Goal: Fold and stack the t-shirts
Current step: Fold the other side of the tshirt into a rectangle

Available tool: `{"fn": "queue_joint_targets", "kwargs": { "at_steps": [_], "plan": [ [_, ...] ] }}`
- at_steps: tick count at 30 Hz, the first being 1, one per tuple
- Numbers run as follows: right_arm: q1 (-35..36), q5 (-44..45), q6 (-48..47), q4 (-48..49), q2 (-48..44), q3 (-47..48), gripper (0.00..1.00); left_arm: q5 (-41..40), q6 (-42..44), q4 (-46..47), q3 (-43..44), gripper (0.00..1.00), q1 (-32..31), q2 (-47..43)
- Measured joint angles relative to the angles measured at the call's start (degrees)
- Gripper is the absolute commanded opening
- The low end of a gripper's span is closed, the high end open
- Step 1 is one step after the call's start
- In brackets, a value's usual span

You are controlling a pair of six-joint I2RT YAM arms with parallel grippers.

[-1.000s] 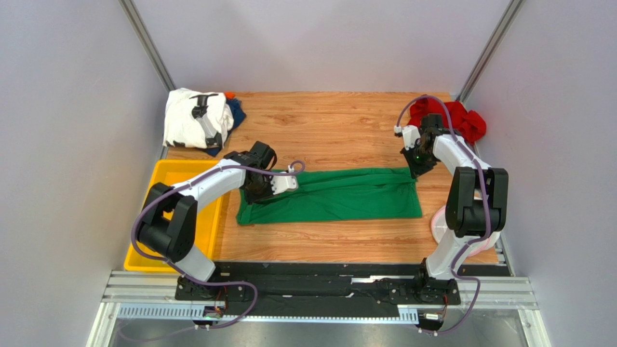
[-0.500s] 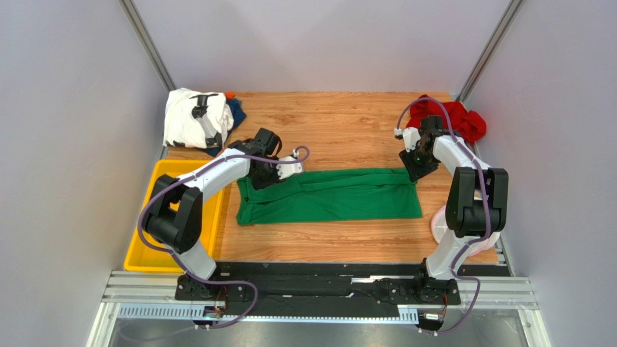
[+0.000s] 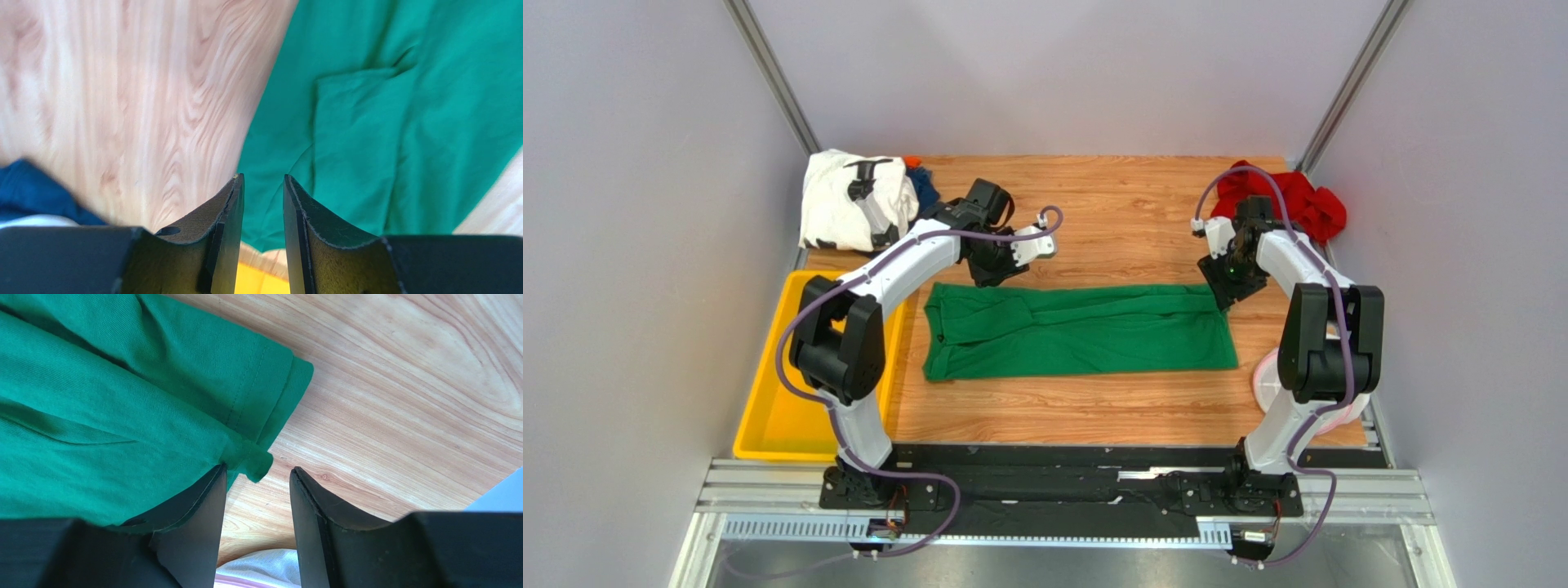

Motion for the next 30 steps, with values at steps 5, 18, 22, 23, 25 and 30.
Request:
{"fn": "queue_joint_targets", "kwargs": {
  "at_steps": [5, 18, 22, 23, 25, 30],
  "plan": [
    [-0.1, 0.0, 0.0, 0.0, 0.0, 0.0, 0.47, 6.5, 0.0, -3.2, 2.4, 0.40, 0.0, 2.5],
    [-0.1, 0.0, 0.0, 0.0, 0.0, -0.1, 0.45, 16.0, 0.5, -9.3, 6.6, 0.40, 0.0, 9.9],
    [-0.1, 0.0, -0.1, 0.2, -0.1, -0.8, 0.45, 16.3, 0.5, -9.5, 7.8, 0.40, 0.0, 11.6],
    [-0.1, 0.0, -0.1, 0.1, -0.1, -0.9, 0.45, 16.3, 0.5, -9.6, 8.0, 0.40, 0.0, 12.0],
    [-0.1, 0.0, -0.2, 0.1, -0.2, -1.2, 0.44, 16.2, 0.7, -9.6, 8.1, 0.39, 0.0, 12.5],
    [-0.1, 0.0, -0.3, 0.1, -0.6, -1.8, 0.44, 16.1, 1.1, -9.8, 8.6, 0.28, 0.0, 13.9]
  ]
}}
